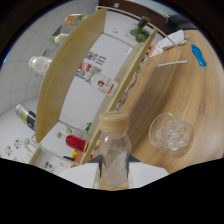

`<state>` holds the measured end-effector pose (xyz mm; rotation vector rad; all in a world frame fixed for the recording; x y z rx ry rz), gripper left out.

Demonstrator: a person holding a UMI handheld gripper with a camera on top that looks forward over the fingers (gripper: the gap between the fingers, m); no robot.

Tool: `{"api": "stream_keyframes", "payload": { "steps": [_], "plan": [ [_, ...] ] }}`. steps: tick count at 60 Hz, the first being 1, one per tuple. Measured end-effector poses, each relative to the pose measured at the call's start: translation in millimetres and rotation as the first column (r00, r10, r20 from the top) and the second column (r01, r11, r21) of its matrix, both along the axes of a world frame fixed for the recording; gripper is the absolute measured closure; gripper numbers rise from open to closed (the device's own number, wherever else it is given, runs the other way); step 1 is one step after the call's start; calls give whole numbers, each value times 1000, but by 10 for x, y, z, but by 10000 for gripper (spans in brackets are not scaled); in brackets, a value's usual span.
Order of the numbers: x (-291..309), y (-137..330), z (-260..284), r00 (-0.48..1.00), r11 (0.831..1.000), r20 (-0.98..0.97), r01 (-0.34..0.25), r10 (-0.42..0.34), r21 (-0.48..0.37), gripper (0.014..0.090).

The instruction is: Make me a cup of Mount Fuji.

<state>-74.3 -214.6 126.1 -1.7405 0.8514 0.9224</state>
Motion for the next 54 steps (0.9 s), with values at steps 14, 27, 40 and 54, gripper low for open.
{"api": "stream_keyframes", "payload": {
  "steps": [14,27,40,54],
  "plan": [
    [-64,30,110,901,1000,-434,22,-21,-3,671],
    [-79,37,115,756,998,-652,51,-56,-27,670],
    [-48,35,138,742,998,-667,55,-59,-27,669],
    [-66,-41,426,951,998,-308,9,12,67,666]
  ]
}}
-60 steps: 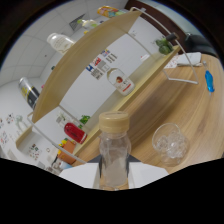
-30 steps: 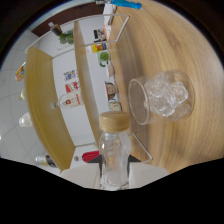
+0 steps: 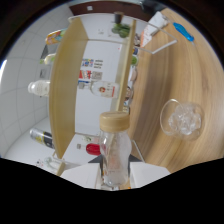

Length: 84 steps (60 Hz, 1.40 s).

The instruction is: Make me a cup of Mount Fuji.

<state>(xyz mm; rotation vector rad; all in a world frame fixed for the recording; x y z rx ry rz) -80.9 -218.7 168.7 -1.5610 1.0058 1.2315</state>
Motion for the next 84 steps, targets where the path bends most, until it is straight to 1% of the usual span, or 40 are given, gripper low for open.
{"api": "stream_keyframes", "payload": {
  "steps": [3,6,9,13,17,21,24,27,34,41,50,56,68,75,78,80,82,84],
  "plan": [
    [10,-6,111,987,999,162,0,-6,37,667],
    [31,-8,237,944,997,330,1,-28,81,668],
    [30,-6,349,868,992,494,-9,-54,124,668],
    [1,7,386,737,988,672,-33,-76,148,668],
    [-31,38,254,594,992,802,-54,-58,112,669],
    [-57,77,75,454,994,890,-61,-49,87,668],
    [-74,95,-106,362,996,932,-70,-17,46,670],
    [-115,103,-273,308,997,951,-81,11,15,669],
    [-165,123,-684,252,993,963,-92,98,-77,671],
    [-166,123,-941,221,988,964,-92,145,-128,669],
    [-192,119,-1142,212,979,957,-97,196,-179,669],
    [-198,98,-1233,226,975,950,-101,218,-200,661],
    [-216,-1,-1219,201,979,961,-122,189,-166,637],
    [-219,-76,-1233,206,978,960,-127,188,-164,628],
    [-228,-93,-1268,212,975,956,-132,204,-178,605],
    [-228,-110,-1296,215,973,952,-133,216,-191,563],
    [-228,-138,-1312,219,971,950,-135,224,-198,496],
    [-232,-156,-1302,222,970,948,-139,229,-202,377]
  ]
}}
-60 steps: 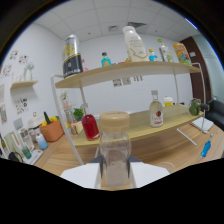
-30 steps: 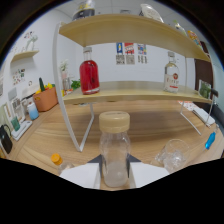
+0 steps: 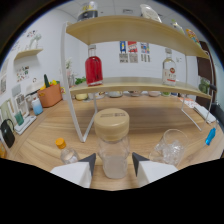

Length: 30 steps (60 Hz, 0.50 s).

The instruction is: Make me a cup of Mount Fuji.

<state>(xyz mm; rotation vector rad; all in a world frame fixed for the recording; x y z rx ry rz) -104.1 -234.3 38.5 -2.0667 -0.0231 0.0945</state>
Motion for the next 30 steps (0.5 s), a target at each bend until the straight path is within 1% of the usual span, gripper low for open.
{"api": "stream_keyframes", "payload": {
  "steps": [1,3,5,10,17,24,30],
  "plan": [
    [-7,-10,21,1000,1000,-3,-3,3,1,301],
    [-5,-30,70,1000,1000,-7,-4,4,7,183],
    [16,-47,128,1000,1000,-5,0,0,15,197],
    [92,-127,351,1000,999,2,19,-19,40,192],
    [138,-312,691,1000,998,-17,18,-17,67,195],
    [300,-534,950,1000,997,-6,31,-31,75,195],
    [534,-690,1102,999,995,8,53,-54,79,194]
  ]
}}
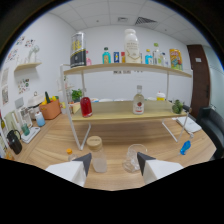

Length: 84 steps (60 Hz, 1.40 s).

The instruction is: Make me a cup of Mount Fuji.

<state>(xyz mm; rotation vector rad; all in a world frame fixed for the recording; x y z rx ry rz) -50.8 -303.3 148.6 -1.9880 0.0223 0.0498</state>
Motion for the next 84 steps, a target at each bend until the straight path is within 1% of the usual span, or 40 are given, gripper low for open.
{"api": "stream_keyframes", "payload": {
  "steps": [9,13,19,25,30,36,40,44,51,58,61,67,70,73,84],
  "plan": [
    [427,-105,148,999,999,26,46,-46,-11,197],
    [558,-74,367,998,998,20,64,-64,3,194],
    [658,96,998,998,994,11,66,-67,84,191],
    [703,330,1717,997,984,8,79,-82,162,192],
    [688,540,2249,996,975,-17,85,-83,206,193],
    [685,834,2672,997,968,-26,79,-75,238,194],
    [649,1044,2825,998,967,-41,61,-53,248,193],
    [653,1264,2865,999,967,-35,49,-42,251,194],
    [670,1620,2779,999,970,-14,37,-35,242,194],
    [689,1952,2547,1000,974,-10,26,-24,224,198],
    [682,2056,2466,1000,977,-3,14,-14,214,233],
    [705,2198,2391,1000,977,9,14,-16,215,372],
    [704,2239,2403,1000,973,14,8,-12,229,446],
    [770,2268,2422,999,970,21,29,-35,243,535],
    [753,2226,2425,1000,974,15,13,-17,228,552]
  ]
}}
